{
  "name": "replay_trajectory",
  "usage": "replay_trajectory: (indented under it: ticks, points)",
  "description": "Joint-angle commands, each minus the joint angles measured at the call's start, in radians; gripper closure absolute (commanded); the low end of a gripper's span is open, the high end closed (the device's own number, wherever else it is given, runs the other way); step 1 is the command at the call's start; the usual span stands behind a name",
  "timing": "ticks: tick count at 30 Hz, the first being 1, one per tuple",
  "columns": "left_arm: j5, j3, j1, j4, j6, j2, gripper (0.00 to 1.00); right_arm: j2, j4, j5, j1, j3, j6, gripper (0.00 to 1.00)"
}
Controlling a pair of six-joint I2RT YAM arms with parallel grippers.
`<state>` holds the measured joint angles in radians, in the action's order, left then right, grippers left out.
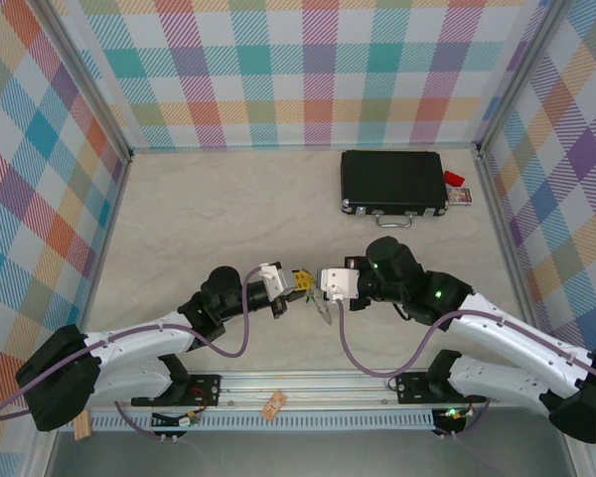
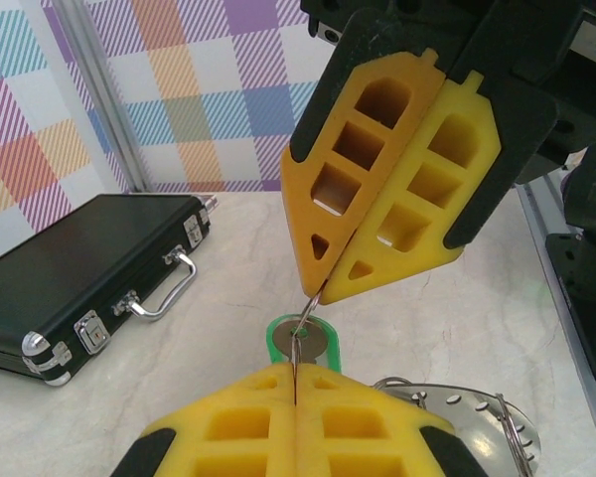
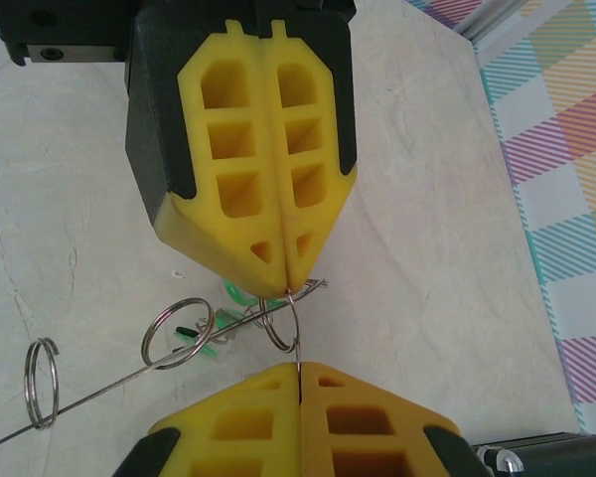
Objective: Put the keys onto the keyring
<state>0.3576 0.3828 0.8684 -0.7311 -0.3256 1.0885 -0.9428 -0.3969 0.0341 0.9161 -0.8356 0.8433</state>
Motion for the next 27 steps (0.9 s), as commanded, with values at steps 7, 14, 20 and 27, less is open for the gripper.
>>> replay_trajectory:
  ticks: [7, 14, 20, 27]
  points:
    - [0.023, 0.033, 0.011, -0.031, 0.016, -0.026, 1.0, -0.018, -0.005, 0.021, 0.017, -0.002, 0.0, 1.0]
    - [0.006, 0.031, 0.011, -0.04, 0.021, -0.027, 1.0, -0.016, -0.019, 0.021, 0.026, 0.007, 0.01, 1.0]
    - [0.0, 0.028, 0.011, -0.047, 0.024, -0.03, 1.0, -0.02, -0.023, 0.023, 0.032, 0.018, 0.01, 1.0]
    - [-0.005, 0.025, 0.011, -0.05, 0.025, -0.034, 1.0, -0.02, -0.021, 0.011, 0.034, 0.024, 0.01, 1.0]
